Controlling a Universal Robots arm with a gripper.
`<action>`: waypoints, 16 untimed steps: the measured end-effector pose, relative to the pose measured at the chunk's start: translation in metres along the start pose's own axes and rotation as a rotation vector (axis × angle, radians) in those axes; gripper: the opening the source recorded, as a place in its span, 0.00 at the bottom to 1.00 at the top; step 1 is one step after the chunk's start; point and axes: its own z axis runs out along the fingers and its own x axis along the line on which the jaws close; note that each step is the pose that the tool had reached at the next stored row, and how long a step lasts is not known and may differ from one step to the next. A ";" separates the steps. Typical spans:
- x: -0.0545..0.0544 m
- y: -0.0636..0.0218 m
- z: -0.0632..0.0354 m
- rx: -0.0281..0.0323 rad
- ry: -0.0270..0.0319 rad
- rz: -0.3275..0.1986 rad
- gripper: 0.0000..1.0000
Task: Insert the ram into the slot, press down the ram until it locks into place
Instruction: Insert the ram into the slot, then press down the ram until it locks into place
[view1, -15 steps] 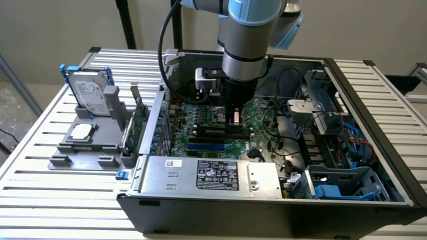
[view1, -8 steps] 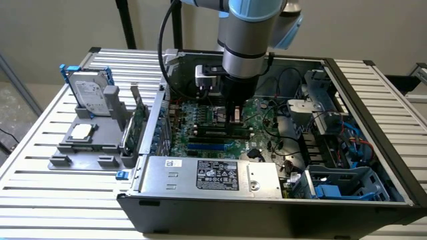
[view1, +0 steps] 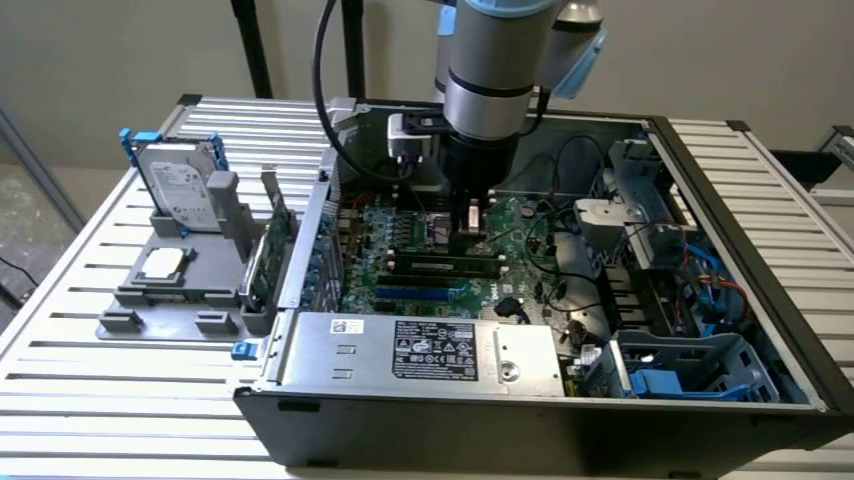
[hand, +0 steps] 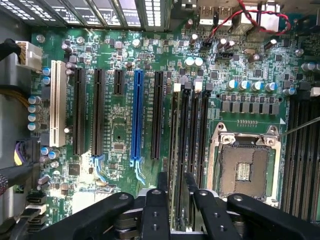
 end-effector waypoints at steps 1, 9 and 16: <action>0.000 0.0008 -0.0012 -0.0007 0.0000 0.000 0.19; 0.000 0.0030 -0.0038 -0.0021 0.0000 0.000 0.11; 0.000 0.0030 -0.0038 -0.0021 0.0000 0.000 0.11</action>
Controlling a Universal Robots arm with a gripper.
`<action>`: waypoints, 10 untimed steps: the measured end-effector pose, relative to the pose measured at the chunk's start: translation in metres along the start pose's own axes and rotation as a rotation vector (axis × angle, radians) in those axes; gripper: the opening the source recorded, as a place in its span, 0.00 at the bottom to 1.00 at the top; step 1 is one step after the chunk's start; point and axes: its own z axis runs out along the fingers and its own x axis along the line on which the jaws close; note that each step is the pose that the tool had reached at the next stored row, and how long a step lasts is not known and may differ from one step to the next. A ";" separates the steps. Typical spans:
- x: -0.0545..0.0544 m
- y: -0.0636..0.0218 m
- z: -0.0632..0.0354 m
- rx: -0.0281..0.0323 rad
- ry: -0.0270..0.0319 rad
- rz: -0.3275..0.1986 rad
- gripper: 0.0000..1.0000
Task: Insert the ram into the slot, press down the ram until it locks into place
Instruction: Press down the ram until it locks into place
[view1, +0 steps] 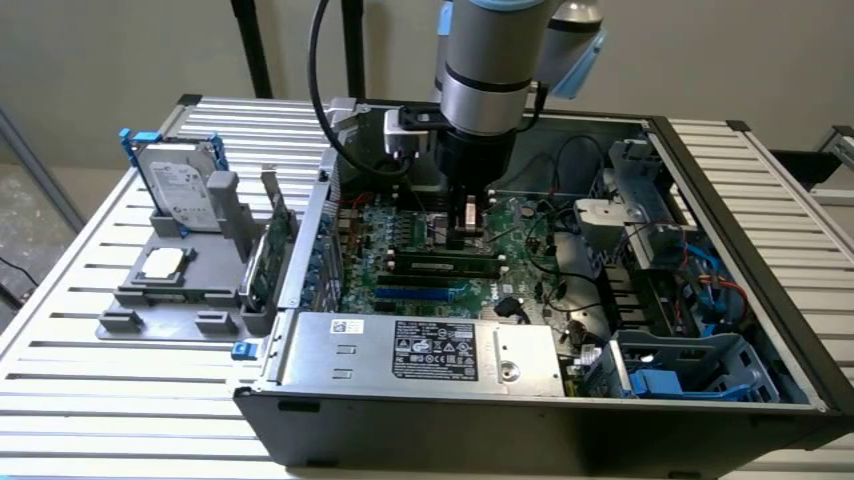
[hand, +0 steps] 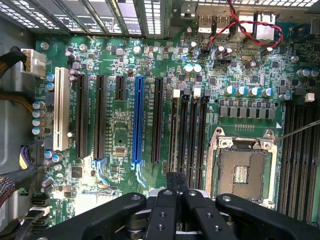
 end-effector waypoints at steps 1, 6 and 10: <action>0.000 0.0000 0.0000 0.0000 0.0000 0.000 0.11; 0.000 0.0006 0.0028 0.0001 0.0005 0.000 0.11; 0.000 0.0010 0.0103 0.0002 0.0003 0.000 0.11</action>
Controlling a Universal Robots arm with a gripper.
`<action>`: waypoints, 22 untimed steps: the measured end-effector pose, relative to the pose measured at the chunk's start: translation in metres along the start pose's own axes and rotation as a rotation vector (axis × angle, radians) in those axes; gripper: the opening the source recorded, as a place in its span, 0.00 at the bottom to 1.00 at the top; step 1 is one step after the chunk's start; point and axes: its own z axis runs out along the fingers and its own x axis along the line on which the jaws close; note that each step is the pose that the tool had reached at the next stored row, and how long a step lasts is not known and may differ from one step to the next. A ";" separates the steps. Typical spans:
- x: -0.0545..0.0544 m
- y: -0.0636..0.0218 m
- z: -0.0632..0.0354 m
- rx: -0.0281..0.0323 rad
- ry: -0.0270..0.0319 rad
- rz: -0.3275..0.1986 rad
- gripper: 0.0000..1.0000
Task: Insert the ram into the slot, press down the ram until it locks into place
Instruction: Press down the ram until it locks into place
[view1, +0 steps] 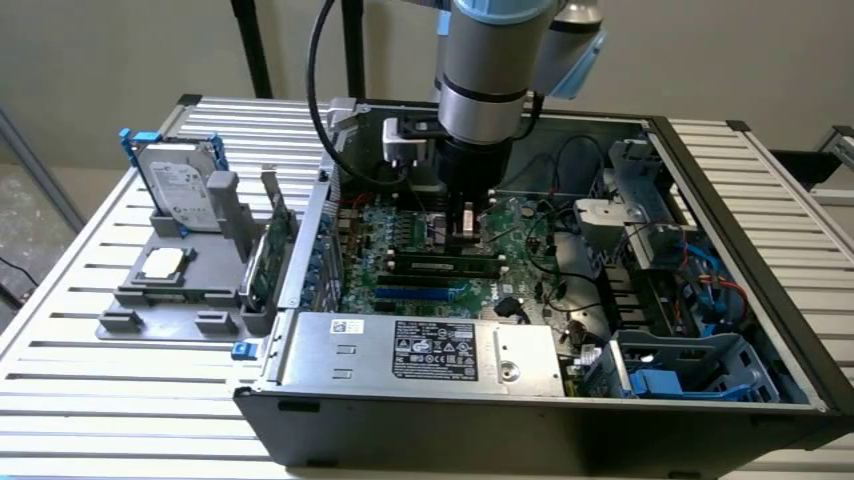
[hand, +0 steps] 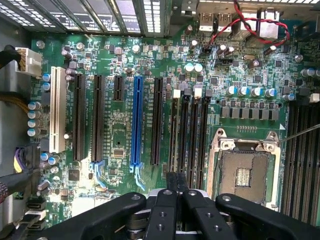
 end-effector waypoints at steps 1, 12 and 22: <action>0.000 0.0000 0.0017 -0.0001 0.0002 0.000 0.11; -0.001 0.0003 0.0174 0.0000 0.0005 0.000 0.11; 0.001 -0.0002 -0.0227 -0.0020 0.0002 0.000 0.11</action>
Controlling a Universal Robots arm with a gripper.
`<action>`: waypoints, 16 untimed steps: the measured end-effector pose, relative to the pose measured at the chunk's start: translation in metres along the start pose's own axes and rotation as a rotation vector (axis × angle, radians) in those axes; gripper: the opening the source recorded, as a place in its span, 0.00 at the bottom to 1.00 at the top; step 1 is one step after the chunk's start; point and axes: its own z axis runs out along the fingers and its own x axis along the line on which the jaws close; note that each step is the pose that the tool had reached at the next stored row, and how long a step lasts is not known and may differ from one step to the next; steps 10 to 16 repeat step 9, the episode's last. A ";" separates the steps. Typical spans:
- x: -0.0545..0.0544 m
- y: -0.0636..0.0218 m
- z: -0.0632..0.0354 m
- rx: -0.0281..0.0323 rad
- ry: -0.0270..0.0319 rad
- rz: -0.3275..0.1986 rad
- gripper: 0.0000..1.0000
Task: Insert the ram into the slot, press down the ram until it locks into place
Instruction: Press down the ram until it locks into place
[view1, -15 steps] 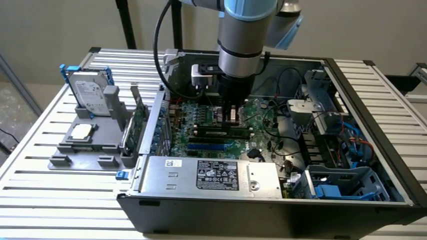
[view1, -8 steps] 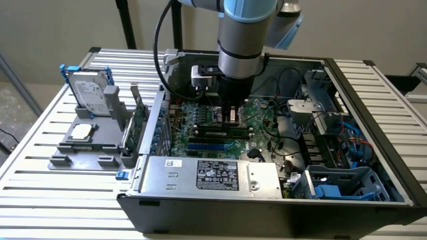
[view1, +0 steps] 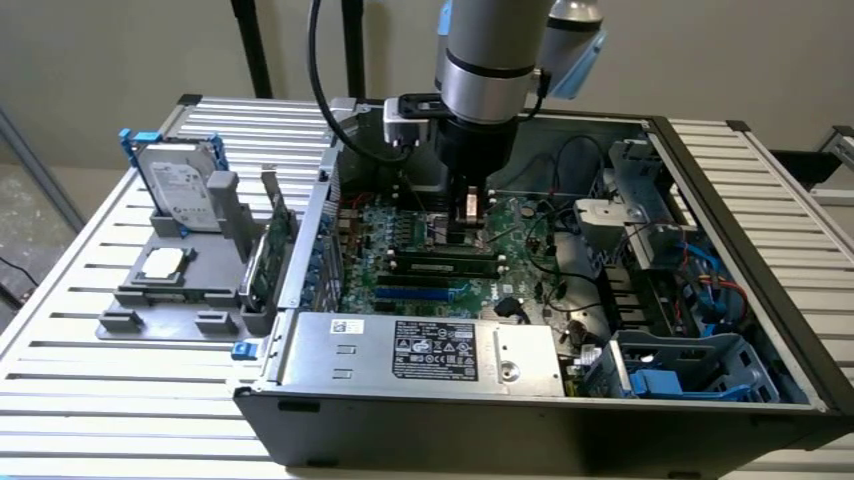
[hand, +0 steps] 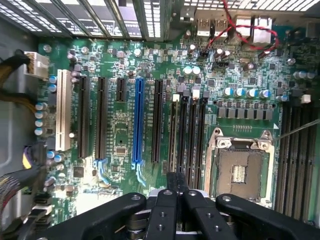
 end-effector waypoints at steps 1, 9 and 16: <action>0.000 0.0000 0.0000 0.0001 -0.0002 0.000 0.11; 0.000 0.0000 0.0000 0.0001 -0.0006 0.000 0.11; 0.000 0.0000 0.0000 0.0001 -0.0006 0.000 0.11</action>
